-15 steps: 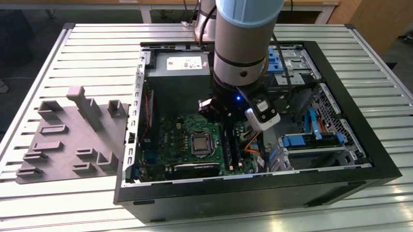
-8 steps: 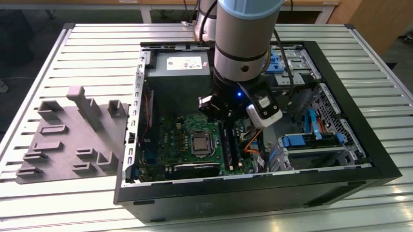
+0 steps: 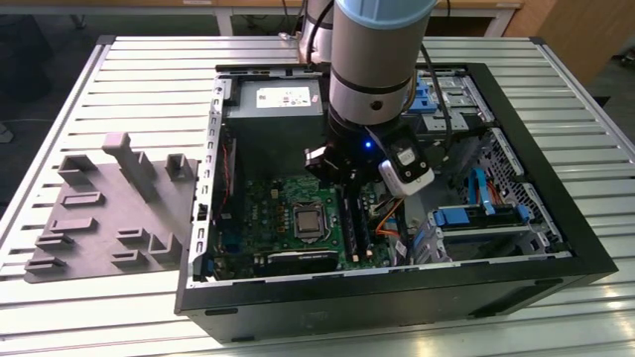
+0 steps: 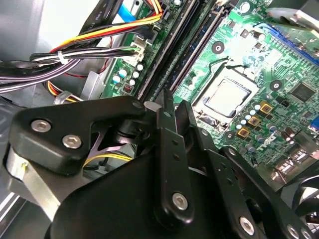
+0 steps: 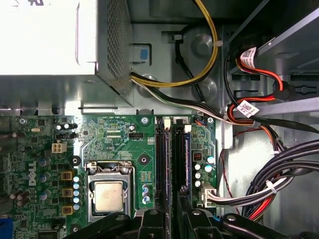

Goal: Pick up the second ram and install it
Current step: 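Insert the second ram into the second slot, then press down the second ram until it locks into place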

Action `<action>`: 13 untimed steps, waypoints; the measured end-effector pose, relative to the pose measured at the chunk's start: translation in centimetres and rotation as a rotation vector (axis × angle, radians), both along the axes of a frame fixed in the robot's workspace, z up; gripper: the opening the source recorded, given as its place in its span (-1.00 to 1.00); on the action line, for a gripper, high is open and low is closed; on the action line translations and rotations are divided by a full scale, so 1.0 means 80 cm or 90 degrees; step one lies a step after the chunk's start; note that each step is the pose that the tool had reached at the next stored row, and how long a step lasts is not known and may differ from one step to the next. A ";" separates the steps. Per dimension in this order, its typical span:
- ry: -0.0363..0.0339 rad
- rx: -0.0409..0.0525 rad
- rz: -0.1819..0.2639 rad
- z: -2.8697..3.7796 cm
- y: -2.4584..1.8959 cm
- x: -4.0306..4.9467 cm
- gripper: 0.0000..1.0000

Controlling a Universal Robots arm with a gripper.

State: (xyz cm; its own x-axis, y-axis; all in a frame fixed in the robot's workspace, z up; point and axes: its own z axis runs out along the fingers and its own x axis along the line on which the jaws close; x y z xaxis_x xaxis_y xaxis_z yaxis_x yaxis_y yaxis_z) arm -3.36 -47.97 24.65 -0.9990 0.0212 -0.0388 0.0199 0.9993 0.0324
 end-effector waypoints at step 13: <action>-0.0002 0.0001 0.000 0.0045 0.0000 0.000 -0.79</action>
State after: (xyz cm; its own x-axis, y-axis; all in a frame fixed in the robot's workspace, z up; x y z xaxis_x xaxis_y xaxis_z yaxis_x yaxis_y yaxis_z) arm -3.36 -47.97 25.00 -0.9990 0.0212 -0.0391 0.0199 0.9993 0.0325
